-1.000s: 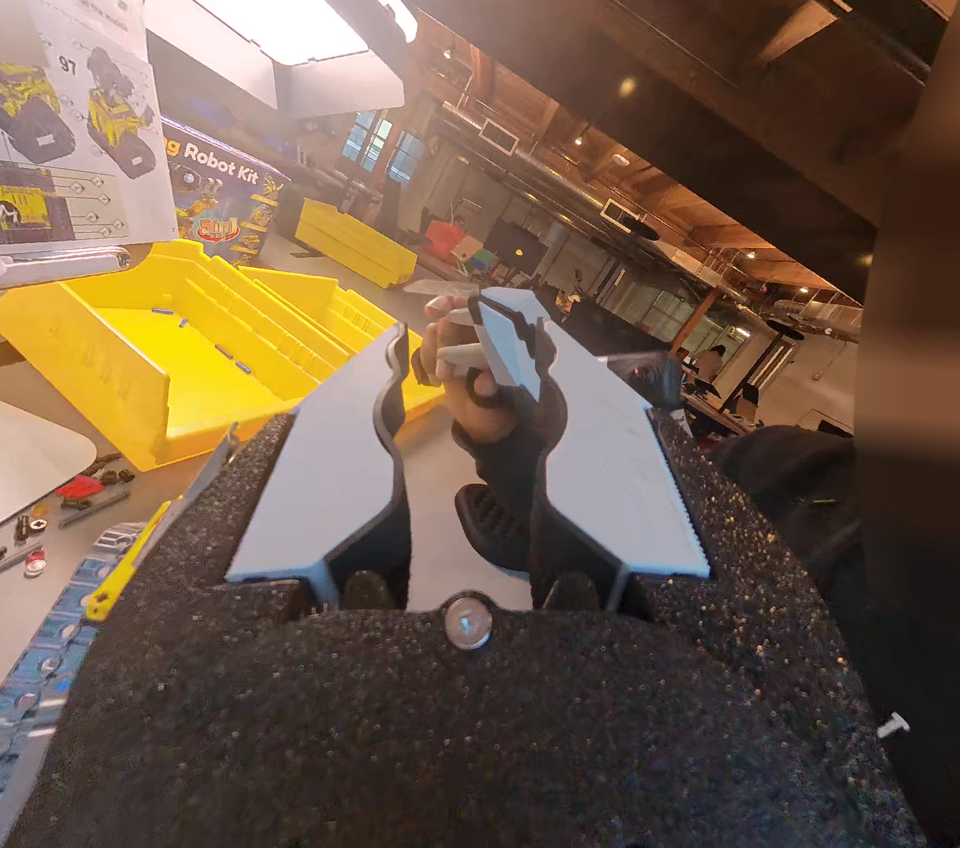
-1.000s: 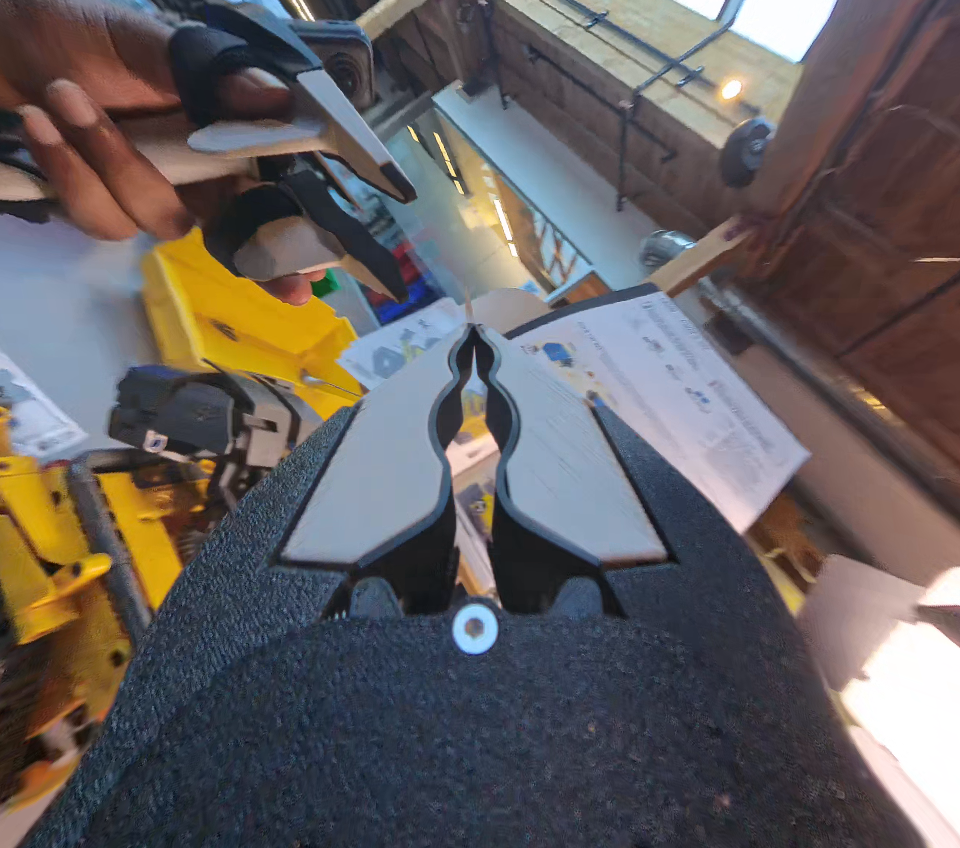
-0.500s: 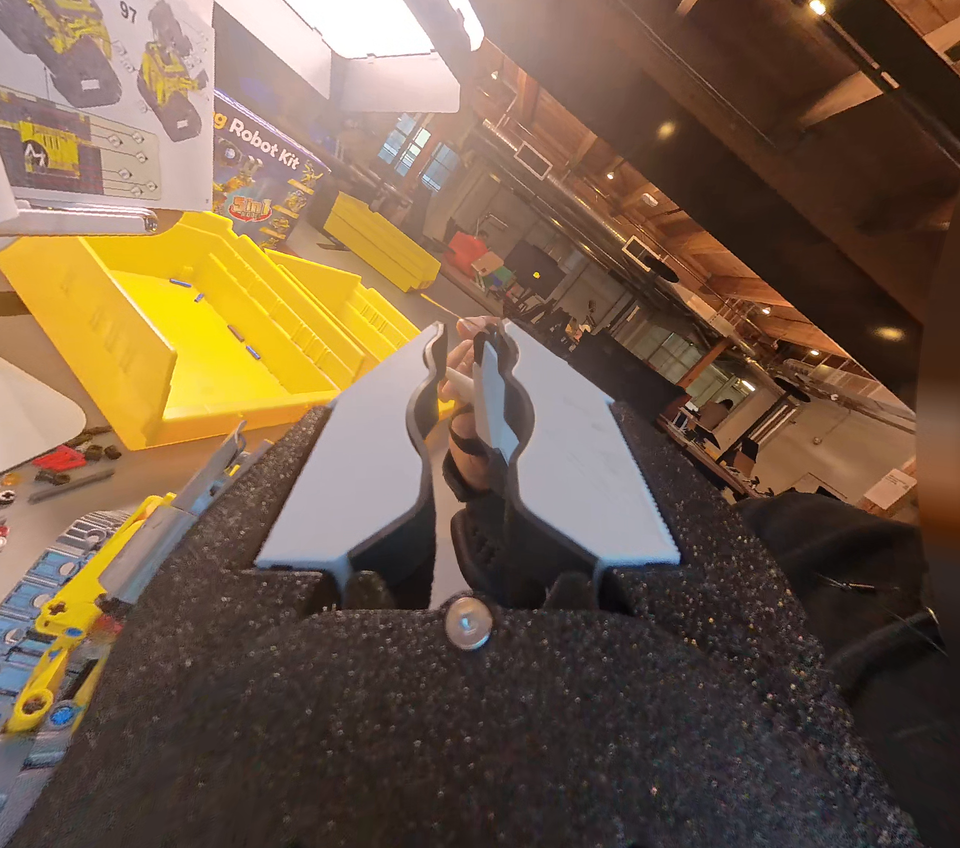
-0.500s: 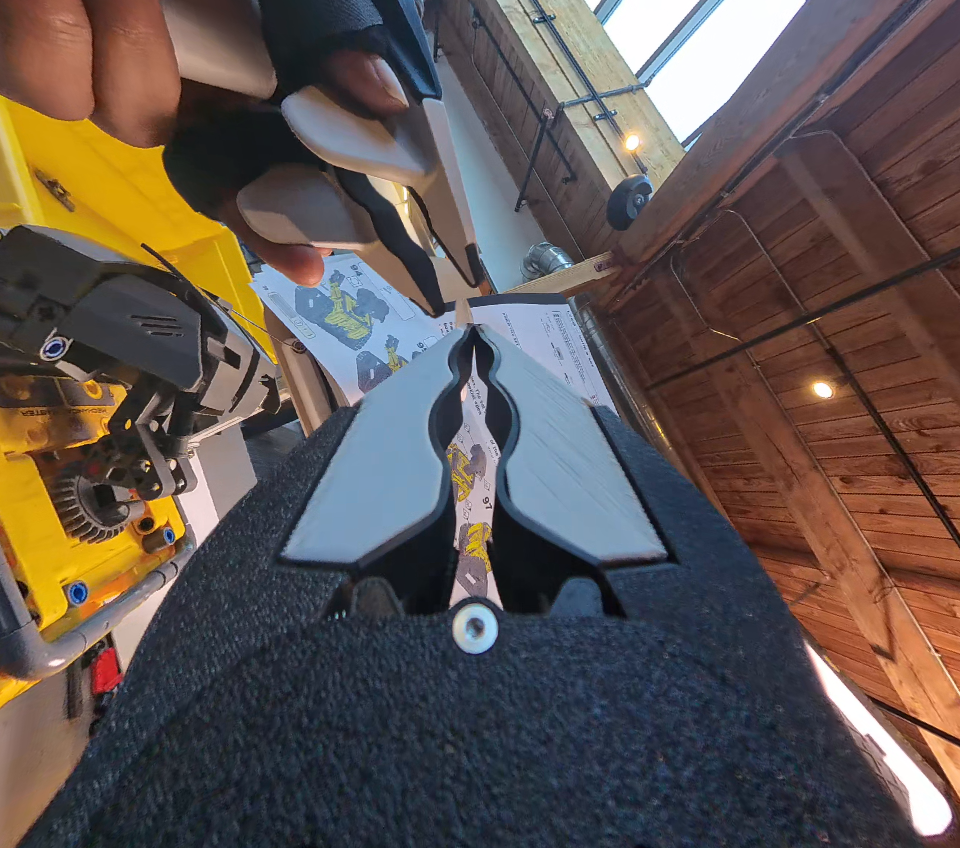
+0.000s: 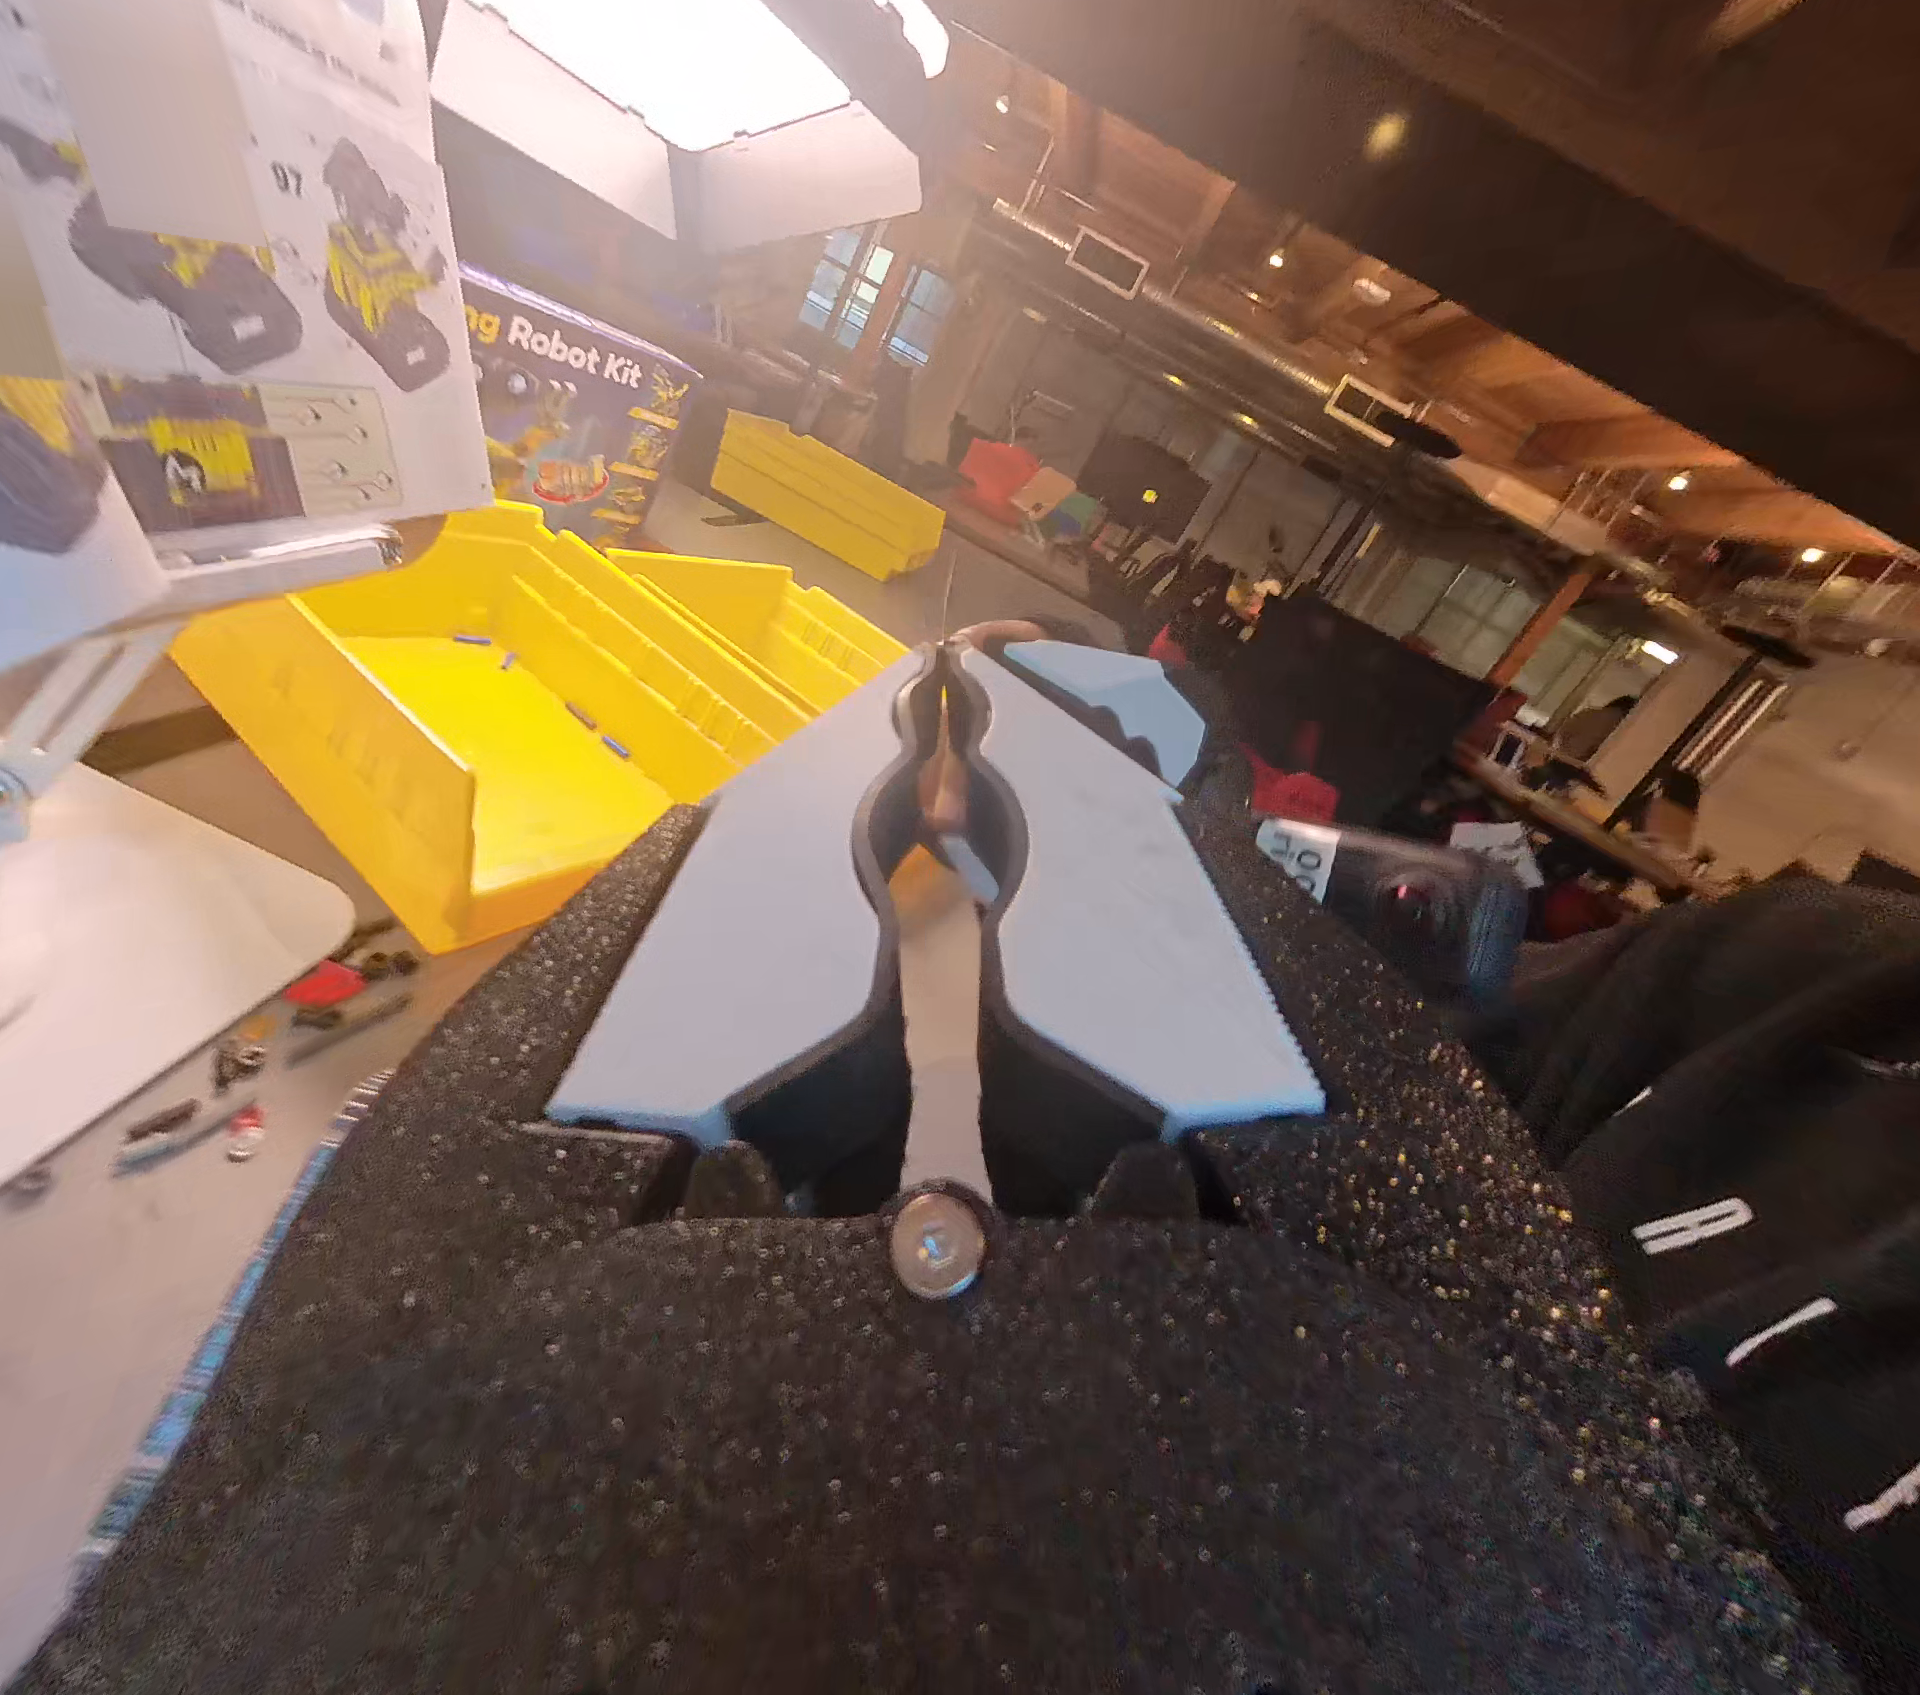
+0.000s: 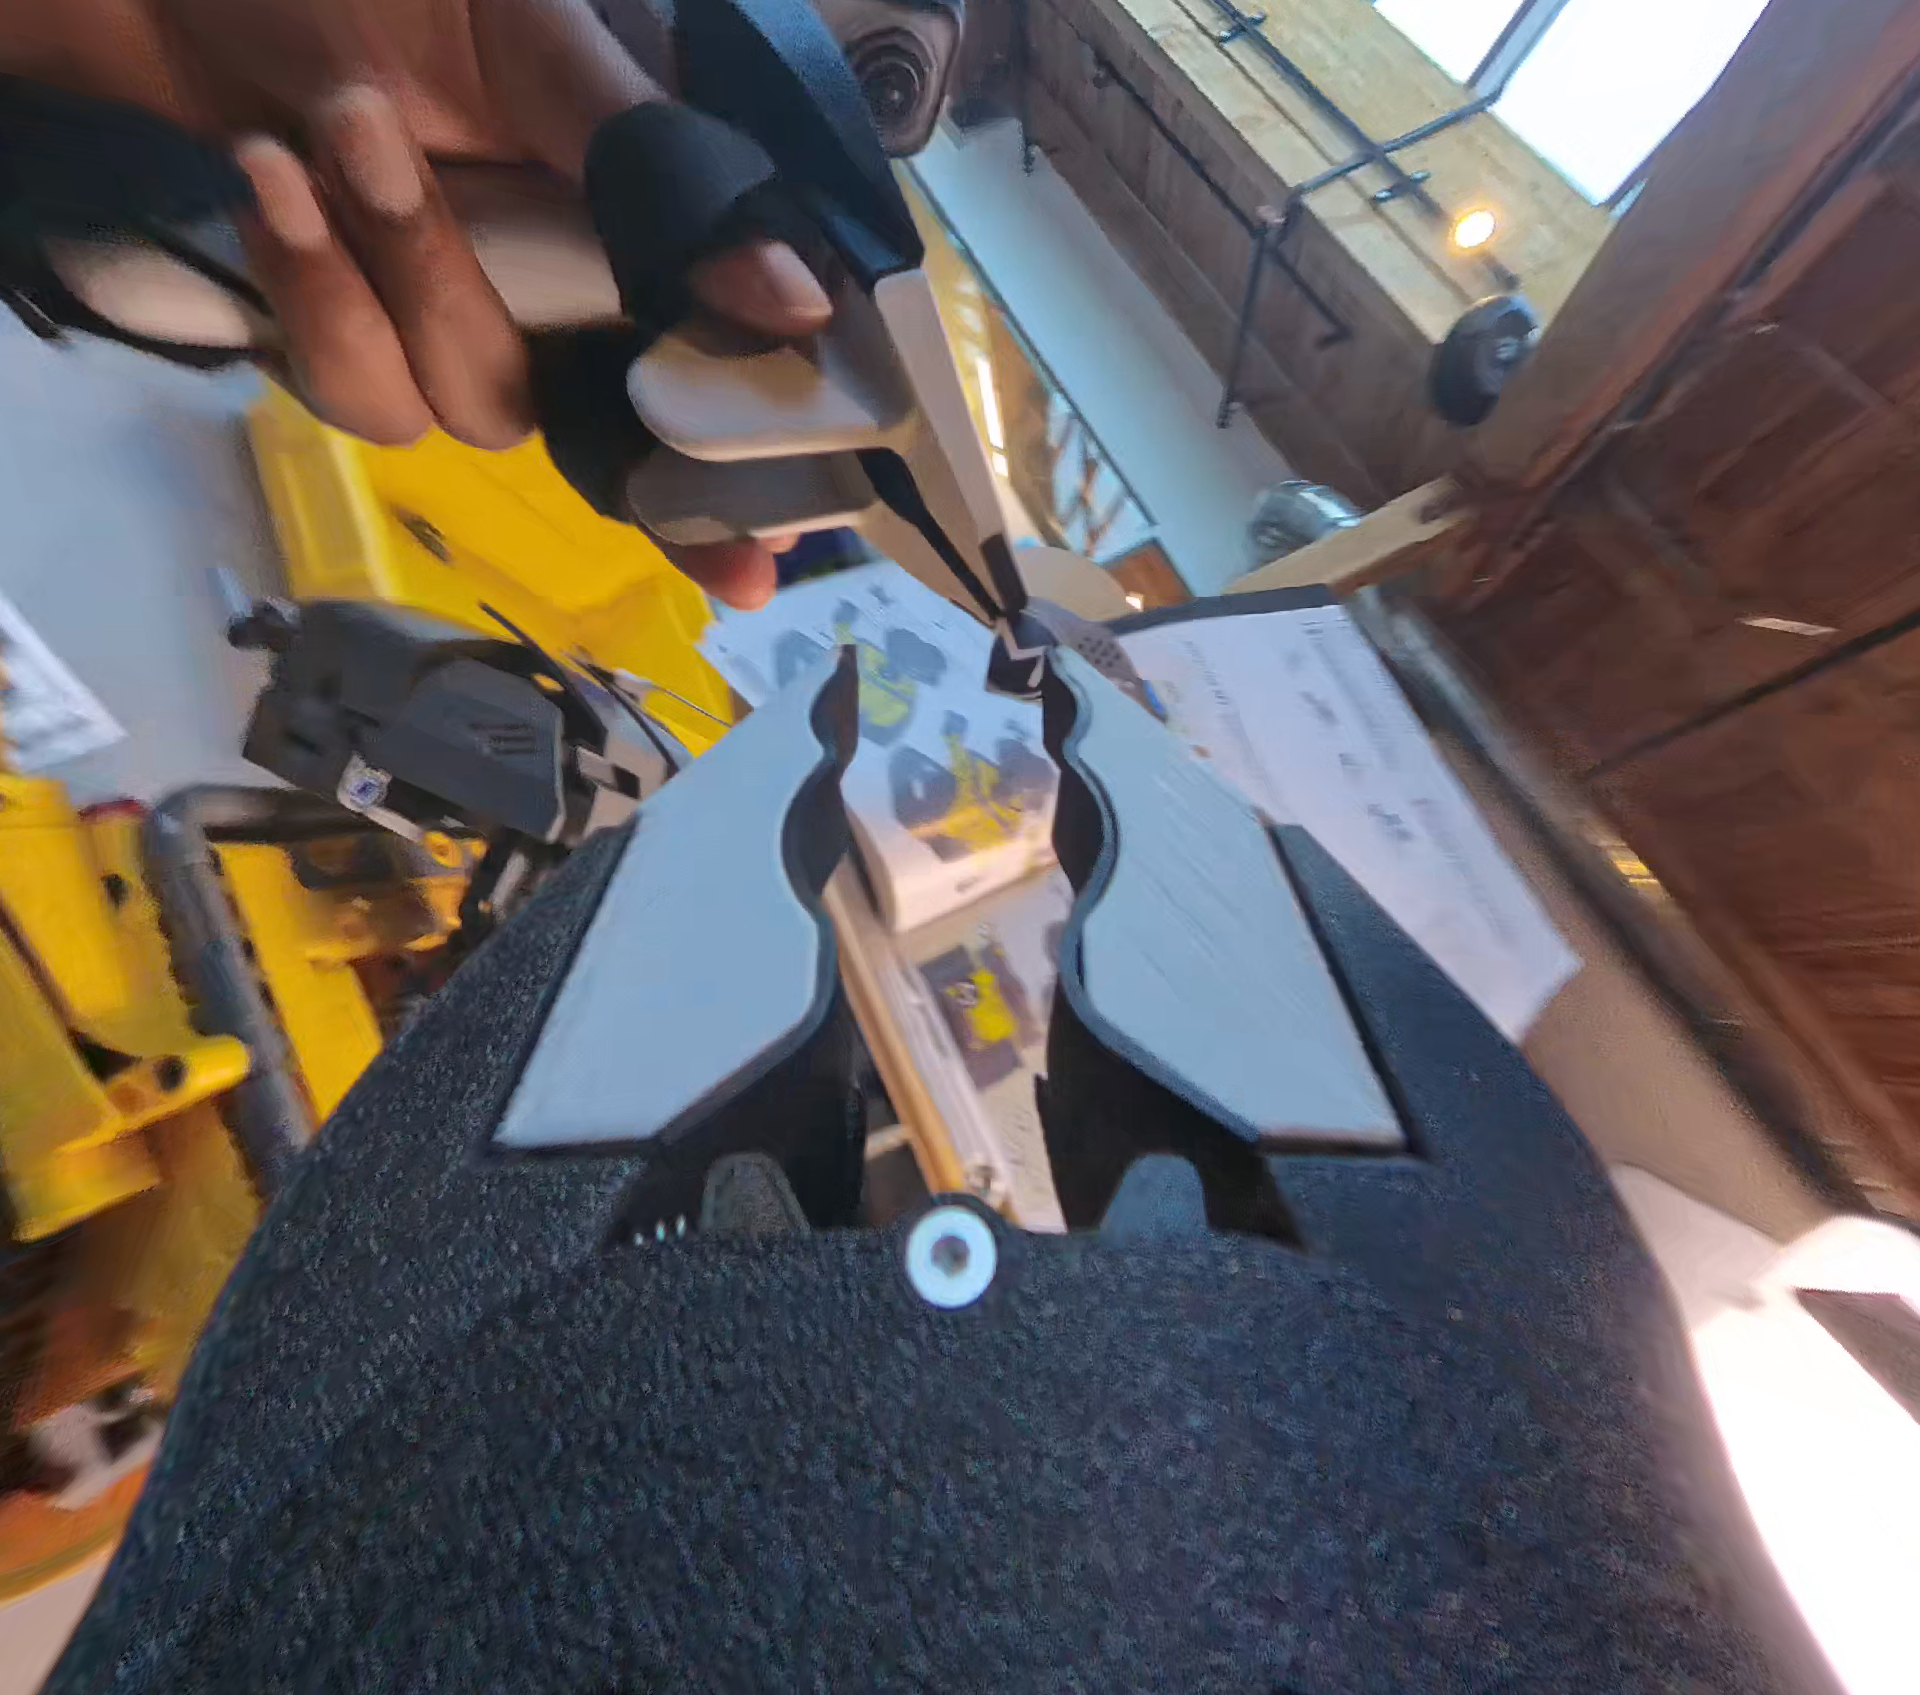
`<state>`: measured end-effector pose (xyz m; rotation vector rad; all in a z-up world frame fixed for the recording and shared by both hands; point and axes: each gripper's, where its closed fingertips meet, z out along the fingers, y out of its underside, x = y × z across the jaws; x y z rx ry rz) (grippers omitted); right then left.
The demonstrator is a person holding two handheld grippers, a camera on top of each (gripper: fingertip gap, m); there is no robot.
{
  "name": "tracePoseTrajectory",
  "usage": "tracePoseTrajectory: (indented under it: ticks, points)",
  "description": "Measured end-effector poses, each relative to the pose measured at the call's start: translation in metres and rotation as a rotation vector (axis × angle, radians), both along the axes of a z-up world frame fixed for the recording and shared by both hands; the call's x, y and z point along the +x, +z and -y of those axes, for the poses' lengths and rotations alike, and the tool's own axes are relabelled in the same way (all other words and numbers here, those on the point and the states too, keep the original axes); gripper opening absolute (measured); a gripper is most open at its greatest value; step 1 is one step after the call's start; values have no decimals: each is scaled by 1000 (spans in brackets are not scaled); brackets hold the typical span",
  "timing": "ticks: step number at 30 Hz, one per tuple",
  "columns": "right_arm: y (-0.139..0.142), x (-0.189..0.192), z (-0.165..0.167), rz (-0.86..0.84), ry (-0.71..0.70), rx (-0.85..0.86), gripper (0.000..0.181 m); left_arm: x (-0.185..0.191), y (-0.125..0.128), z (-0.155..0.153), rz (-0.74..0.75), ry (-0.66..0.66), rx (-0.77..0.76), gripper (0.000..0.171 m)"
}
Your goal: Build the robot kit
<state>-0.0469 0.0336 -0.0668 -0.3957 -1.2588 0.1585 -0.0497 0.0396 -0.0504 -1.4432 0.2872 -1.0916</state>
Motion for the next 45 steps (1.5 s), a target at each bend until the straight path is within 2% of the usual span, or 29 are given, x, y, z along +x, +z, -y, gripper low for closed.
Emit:
tracePoseTrajectory:
  ticks: [2, 7, 10, 20, 30, 41, 42, 45]
  points:
    - [7, 3, 8, 4, 145, -191, 45, 0, 7, 10, -66, -39, 66, 0]
    - [28, 22, 12, 103, 525, -831, 45, 1, 6, 26, -320, -48, 164, 0]
    - [28, 30, 10, 166, 617, -980, 35, 4, 6, 33, -396, -48, 189, 0]
    - [20, 26, 10, 189, 655, -1035, 15, 15, -2, 36, -447, -86, 173, 0]
    - [21, 26, 9, 182, 666, -1043, 2, 18, -4, 35, -442, -98, 167, 0]
    - [22, 27, 11, 187, 674, -1042, 0, 16, 0, 32, -421, -62, 171, 0]
    - [23, 27, 12, 184, 679, -1046, 0, 16, 1, 33, -424, -59, 175, 1]
    - [25, 28, 11, 174, 688, -1056, 0, 16, 3, 34, -450, -40, 198, 22]
